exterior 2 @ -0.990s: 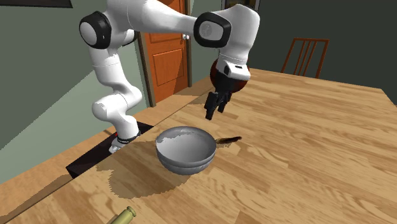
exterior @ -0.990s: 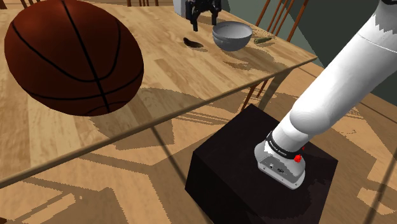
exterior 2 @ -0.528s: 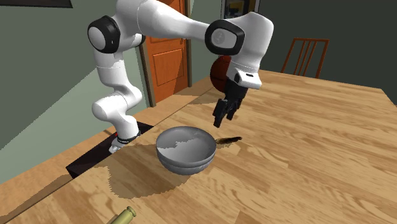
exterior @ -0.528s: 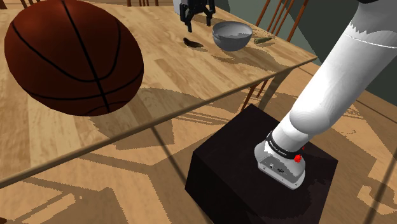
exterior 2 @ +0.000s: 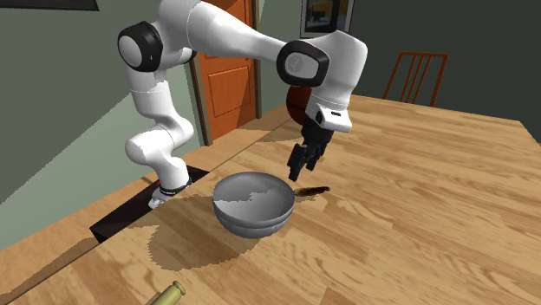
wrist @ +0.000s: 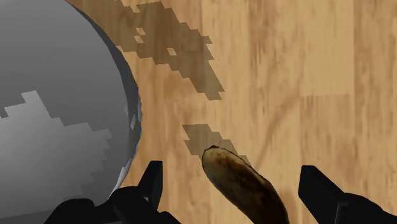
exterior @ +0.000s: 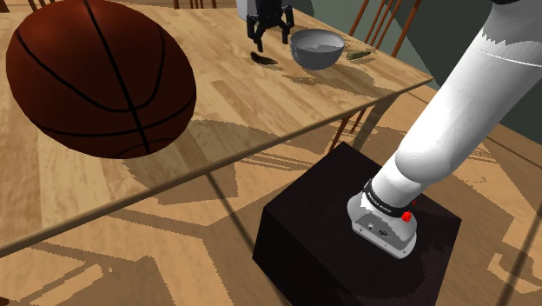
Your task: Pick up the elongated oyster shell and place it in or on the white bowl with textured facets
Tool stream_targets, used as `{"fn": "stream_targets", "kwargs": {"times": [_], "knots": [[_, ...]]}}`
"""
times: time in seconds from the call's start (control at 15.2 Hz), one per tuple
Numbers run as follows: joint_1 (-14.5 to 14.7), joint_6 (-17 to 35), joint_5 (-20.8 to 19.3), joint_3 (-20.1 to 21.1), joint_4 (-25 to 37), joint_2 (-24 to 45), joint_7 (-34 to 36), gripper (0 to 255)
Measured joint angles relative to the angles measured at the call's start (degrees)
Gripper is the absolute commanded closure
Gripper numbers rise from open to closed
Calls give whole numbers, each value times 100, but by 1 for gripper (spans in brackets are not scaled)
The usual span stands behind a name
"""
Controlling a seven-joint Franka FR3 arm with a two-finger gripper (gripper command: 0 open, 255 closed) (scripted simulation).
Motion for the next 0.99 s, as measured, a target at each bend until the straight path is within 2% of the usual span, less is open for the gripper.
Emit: {"fn": "stream_targets", "kwargs": {"times": [0.13, 0.2, 0.79, 0.86, 0.92, 0.99], "knots": [[0, 4, 0, 0, -2, 1, 1, 0], [0, 4, 0, 0, -2, 1, 1, 255], [0, 4, 0, 0, -2, 1, 1, 255], [0, 4, 0, 0, -2, 1, 1, 0], [0, 4, 0, 0, -2, 1, 1, 0], [-74, 247, 127, -23, -157, -72, -294, 0]]}}
